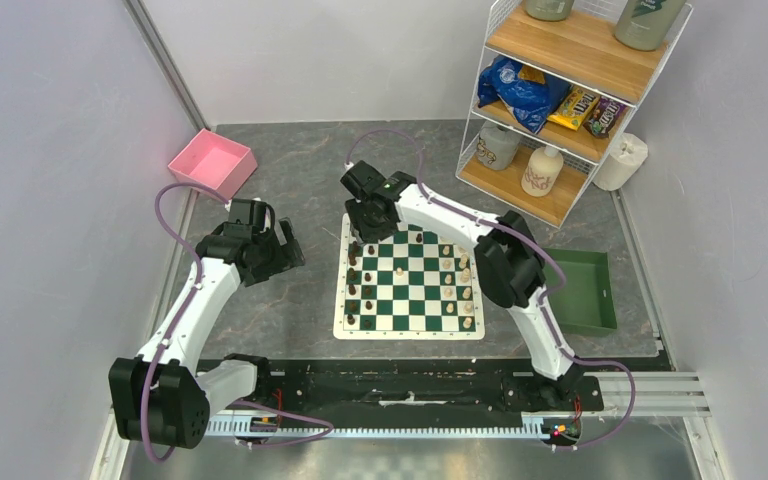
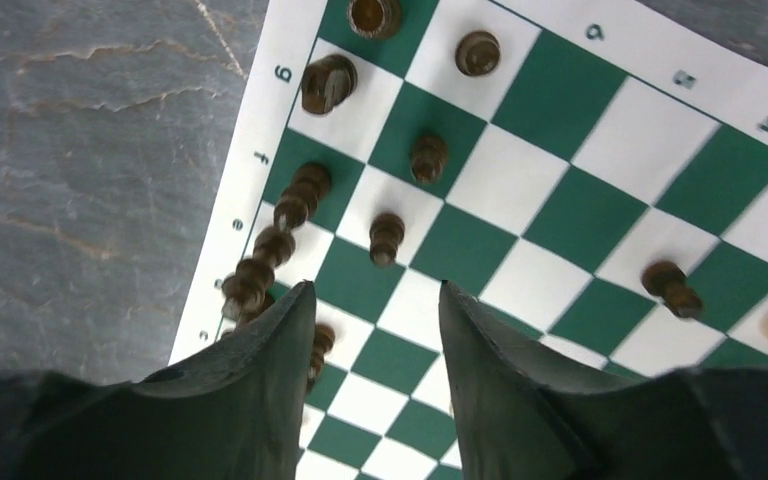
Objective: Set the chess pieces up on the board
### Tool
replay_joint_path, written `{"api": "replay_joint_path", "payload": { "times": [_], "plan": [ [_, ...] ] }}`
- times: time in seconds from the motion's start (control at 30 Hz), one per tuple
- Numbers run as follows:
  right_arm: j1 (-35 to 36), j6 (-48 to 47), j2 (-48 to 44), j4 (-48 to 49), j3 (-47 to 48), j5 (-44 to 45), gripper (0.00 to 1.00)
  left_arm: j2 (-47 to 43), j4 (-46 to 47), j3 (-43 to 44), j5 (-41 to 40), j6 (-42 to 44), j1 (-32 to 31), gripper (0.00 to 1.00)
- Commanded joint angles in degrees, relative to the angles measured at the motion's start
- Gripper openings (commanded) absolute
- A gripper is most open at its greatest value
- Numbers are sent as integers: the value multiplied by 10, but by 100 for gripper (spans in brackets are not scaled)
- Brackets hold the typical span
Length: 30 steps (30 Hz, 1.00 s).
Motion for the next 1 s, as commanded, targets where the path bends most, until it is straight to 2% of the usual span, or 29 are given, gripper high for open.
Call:
{"api": "replay_joint_path", "payload": {
  "times": [0.0,0.27,0.53,0.67,0.97],
  "plan": [
    [2,-1,-80,10,-29,24,59,-2,1,22,8,10,2,96],
    [-10,20,-138,16,-109,93,73,-5,1,21,8,10,2,96],
    [-54,44,-174,34,-174,90,75,-5,1,21,8,10,2,96],
    [-75,49,-176,39,-190,83,71,-3,1,21,8,10,2,96],
    [-116,41,-148,59,-190,30,54,-3,2,21,7,10,2,96]
  ]
}}
